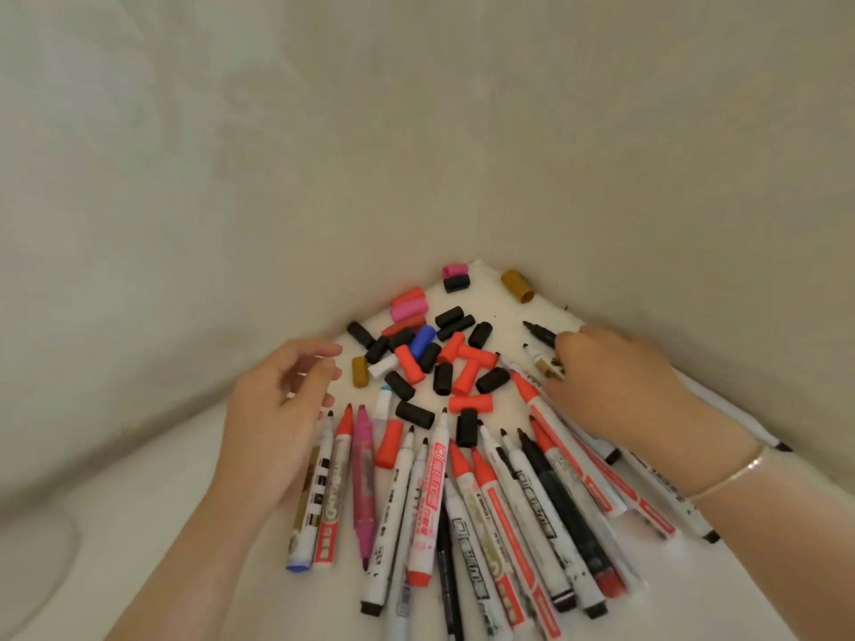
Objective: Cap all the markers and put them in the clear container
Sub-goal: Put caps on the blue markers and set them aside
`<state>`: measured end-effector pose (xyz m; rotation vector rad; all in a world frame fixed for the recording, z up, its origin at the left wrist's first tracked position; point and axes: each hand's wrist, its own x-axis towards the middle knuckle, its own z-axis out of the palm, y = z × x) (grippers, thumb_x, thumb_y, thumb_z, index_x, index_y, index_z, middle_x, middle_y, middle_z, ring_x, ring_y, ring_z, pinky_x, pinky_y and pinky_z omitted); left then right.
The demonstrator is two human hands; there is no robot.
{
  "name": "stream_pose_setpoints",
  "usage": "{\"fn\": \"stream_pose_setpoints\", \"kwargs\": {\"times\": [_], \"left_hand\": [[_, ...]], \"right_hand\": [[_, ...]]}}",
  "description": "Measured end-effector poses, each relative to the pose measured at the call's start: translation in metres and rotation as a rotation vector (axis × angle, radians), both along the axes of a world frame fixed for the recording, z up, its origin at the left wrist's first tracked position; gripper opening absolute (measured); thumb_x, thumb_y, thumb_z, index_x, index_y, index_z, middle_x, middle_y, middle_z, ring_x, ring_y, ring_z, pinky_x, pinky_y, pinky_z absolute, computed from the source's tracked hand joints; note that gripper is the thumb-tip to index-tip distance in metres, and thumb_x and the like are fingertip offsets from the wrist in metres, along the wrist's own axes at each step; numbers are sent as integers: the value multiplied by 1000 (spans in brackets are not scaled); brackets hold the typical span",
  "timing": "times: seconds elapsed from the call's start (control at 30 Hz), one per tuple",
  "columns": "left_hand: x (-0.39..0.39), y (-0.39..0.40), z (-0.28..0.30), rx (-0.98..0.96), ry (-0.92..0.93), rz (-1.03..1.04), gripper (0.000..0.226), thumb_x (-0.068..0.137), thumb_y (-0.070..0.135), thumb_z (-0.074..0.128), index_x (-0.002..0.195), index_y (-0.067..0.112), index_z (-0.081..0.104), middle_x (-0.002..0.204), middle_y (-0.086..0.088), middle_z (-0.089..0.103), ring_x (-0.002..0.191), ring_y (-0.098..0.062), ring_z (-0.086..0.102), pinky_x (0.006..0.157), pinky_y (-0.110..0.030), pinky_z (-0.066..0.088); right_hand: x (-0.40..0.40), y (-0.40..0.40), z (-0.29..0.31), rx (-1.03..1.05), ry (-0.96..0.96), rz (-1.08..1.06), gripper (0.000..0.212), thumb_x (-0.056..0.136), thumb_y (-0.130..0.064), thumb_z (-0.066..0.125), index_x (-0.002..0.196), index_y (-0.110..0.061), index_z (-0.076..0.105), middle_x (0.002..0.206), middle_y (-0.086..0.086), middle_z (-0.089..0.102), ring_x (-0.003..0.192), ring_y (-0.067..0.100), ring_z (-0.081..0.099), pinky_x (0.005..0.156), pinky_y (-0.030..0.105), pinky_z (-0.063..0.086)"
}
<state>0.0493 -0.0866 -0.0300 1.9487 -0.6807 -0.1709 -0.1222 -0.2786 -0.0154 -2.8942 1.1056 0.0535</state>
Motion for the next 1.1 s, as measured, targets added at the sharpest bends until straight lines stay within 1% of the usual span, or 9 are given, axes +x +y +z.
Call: {"fn": "stream_pose_setpoints", "kwargs": {"times": [0.17, 0.27, 0.43, 0.57, 0.7, 0.83, 0.93, 1.0, 1.1], "left_hand": [[-1, 10, -5, 7, -62, -37, 26, 92, 14, 59, 85, 37, 68, 80, 8, 68, 66, -9, 57, 68, -29, 45], [-8, 15, 0, 20, -74, -72, 25, 92, 15, 59, 85, 37, 68, 82, 10, 69, 69, -6, 58, 67, -25, 45], [-19, 11, 10, 91, -83, -185, 22, 91, 16, 62, 88, 36, 69, 85, 14, 70, 75, 4, 62, 69, -12, 44], [-13, -2, 15, 133, -84, -233, 22, 91, 15, 62, 86, 36, 69, 81, 12, 72, 76, 3, 66, 74, -11, 46], [1, -30, 13, 204, -158, -210, 15, 91, 17, 62, 98, 24, 73, 90, 8, 70, 70, 7, 57, 72, -14, 45], [7, -65, 7, 397, -354, -202, 19, 92, 26, 61, 106, 19, 72, 95, 4, 67, 80, -12, 58, 76, -24, 42], [12, -87, 2, 603, -507, -165, 22, 91, 34, 58, 82, 18, 69, 89, -2, 69, 89, -25, 63, 85, -33, 44], [14, -97, 2, 686, -570, -149, 34, 92, 38, 56, 64, 19, 54, 76, -1, 61, 87, -26, 61, 84, -33, 39], [12, -105, 4, 703, -617, -178, 28, 92, 40, 54, 76, 18, 62, 81, -1, 60, 91, -25, 59, 81, -33, 33]], "right_hand": [[2, 15, 1, -73, -69, -19, 39, 91, -55, 46, 84, -18, 40, 81, 0, 44, 76, 23, 47, 66, 30, 34], [6, 28, 5, 19, -283, -24, 29, 88, -42, 55, 93, -14, 52, 86, 1, 56, 71, 20, 52, 58, 28, 37], [10, 44, 20, 1094, -811, -145, 18, 97, -19, 46, 84, -10, 54, 51, 2, 59, 43, 15, 55, 41, 23, 43], [16, 40, 25, 1404, -981, -200, 19, 94, -12, 41, 82, -3, 51, 59, 8, 52, 42, 14, 43, 35, 21, 34], [23, 34, 25, 1449, -1003, -230, 15, 95, -12, 41, 94, -1, 51, 69, 11, 52, 39, 12, 42, 32, 20, 32], [28, 24, 20, 1414, -1001, -277, 15, 96, -11, 42, 92, -1, 52, 64, 9, 52, 36, 12, 42, 31, 19, 32], [31, 18, 18, 1403, -1011, -272, 16, 95, -10, 42, 93, 0, 55, 68, 10, 55, 38, 12, 42, 31, 19, 32], [32, 16, 18, 1378, -997, -252, 18, 95, -10, 42, 94, 2, 56, 71, 11, 55, 38, 11, 43, 32, 19, 32], [38, 15, 21, 1322, -923, -234, 22, 94, -9, 41, 92, 5, 58, 76, 17, 54, 39, 13, 43, 32, 20, 33]]}}
